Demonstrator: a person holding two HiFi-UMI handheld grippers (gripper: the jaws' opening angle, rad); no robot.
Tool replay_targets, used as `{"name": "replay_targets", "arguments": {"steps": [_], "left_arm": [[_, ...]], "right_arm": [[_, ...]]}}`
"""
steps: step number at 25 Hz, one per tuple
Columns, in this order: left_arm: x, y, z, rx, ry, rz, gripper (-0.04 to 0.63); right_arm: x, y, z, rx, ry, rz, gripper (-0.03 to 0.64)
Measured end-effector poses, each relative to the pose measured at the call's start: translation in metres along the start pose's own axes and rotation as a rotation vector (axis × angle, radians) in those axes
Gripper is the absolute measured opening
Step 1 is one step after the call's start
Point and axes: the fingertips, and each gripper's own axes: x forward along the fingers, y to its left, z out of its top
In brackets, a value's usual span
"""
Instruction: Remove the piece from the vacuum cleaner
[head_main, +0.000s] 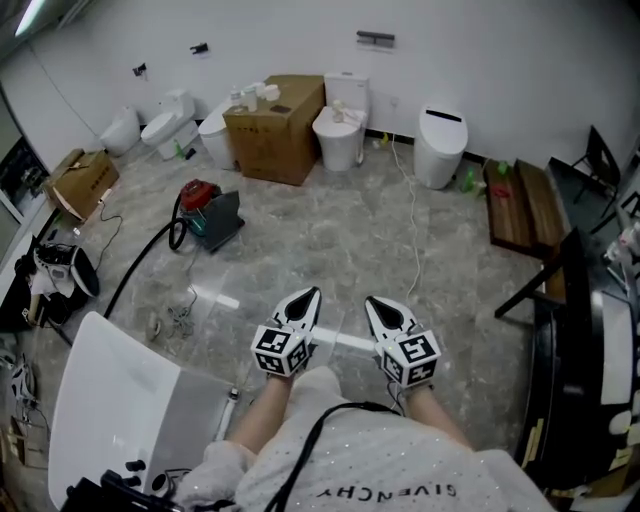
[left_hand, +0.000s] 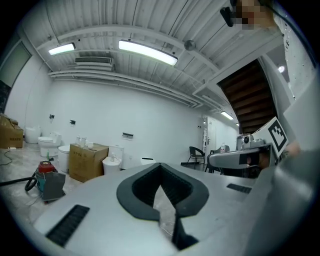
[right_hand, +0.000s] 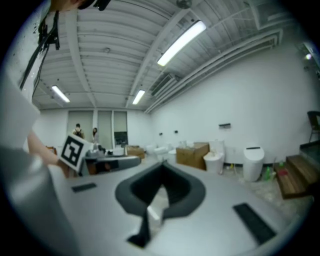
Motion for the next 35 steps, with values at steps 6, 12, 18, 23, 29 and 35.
{"name": "replay_targets", "arguments": {"steps": [6,12,18,23,29,35], "left_arm": [[0.018,0.01,-0.011,-0.006,0.025,-0.004,0.022],[0.058,0.038,-0.01,-0.002,0.041,-0.022,0.022],[0.101,0.094,0.0,-0.022,0.033,-0.003,0.023],[0.129,0.153,0.007,-0.049,0.016,0.038,0.022],[0.144,0.229,0.014,-0.055,-0.005,0.117,0.022],[0.141,0.294,0.024,-0.06,-0.032,0.219,0.021]], "right_arm": [[0.011,-0.016,-0.005,0.035,-0.009,0.006,0.014],[0.055,-0.043,0.002,0.048,-0.011,0.009,0.014],[0.127,-0.064,0.016,0.036,0.009,0.054,0.014],[0.2,-0.072,0.026,0.009,0.043,0.115,0.014],[0.289,-0.061,0.037,-0.049,0.06,0.219,0.014],[0.363,-0.037,0.04,-0.075,0.083,0.333,0.014]]}}
